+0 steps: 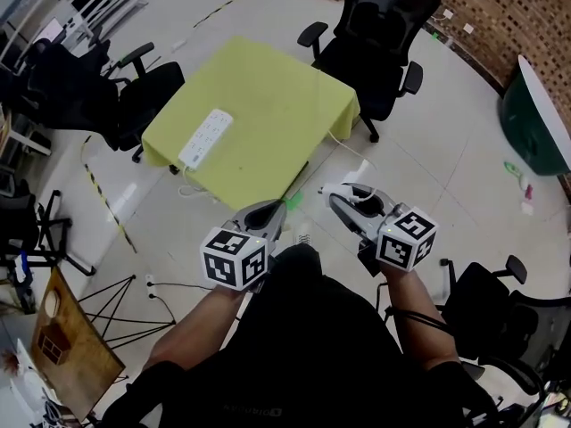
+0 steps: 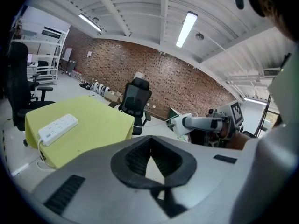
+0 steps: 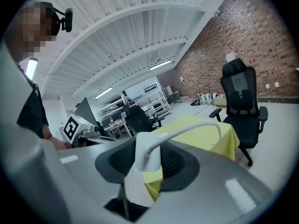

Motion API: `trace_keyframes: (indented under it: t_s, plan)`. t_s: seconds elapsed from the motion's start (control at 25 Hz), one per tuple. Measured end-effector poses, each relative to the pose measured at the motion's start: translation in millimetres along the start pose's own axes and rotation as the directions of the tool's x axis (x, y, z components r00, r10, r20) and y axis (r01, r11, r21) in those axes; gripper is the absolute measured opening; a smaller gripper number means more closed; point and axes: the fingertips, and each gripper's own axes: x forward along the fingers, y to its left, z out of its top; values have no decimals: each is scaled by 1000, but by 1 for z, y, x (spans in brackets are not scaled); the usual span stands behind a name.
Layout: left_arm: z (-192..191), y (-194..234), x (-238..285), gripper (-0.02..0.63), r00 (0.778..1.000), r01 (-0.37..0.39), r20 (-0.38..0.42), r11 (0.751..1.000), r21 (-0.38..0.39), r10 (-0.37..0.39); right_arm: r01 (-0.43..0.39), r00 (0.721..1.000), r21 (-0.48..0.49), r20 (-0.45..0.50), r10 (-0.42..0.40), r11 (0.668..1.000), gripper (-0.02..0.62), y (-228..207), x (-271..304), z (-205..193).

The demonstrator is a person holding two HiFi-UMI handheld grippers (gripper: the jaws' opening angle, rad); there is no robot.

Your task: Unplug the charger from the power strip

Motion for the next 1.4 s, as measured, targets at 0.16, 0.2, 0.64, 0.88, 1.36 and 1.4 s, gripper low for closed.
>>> trace_keyframes:
  t_s: [0.16, 0.2, 0.64, 0.88, 1.36, 1.4]
  plan:
    - [13, 10, 37, 6, 1000, 8, 1, 1000, -10, -8, 15, 999, -30, -41, -16, 999, 138, -30, 10, 8]
    - [18, 13, 51, 6, 1000, 12, 5, 1000, -20, -12, 16, 999, -37, -51, -18, 999, 138, -41, 14, 13]
    - [101, 96, 162, 6, 995, -17, 90, 988, -156, 31, -8, 987, -125, -162, -12, 992, 138, -159, 95, 103]
    - [122, 150, 156, 6, 982, -116, 125, 975, -189, 141, -43, 979, -116, -204, 19, 992, 140, -204, 167, 121]
    - [81, 210, 112, 6, 871, -394, 117, 819, -417, 478, -89, 792, 34, -603, 91, 995, 140, -303, 294, 19]
    - [74, 213, 110, 6, 853, -418, 109, 794, -440, 510, -93, 772, 44, -627, 100, 995, 140, -309, 301, 8]
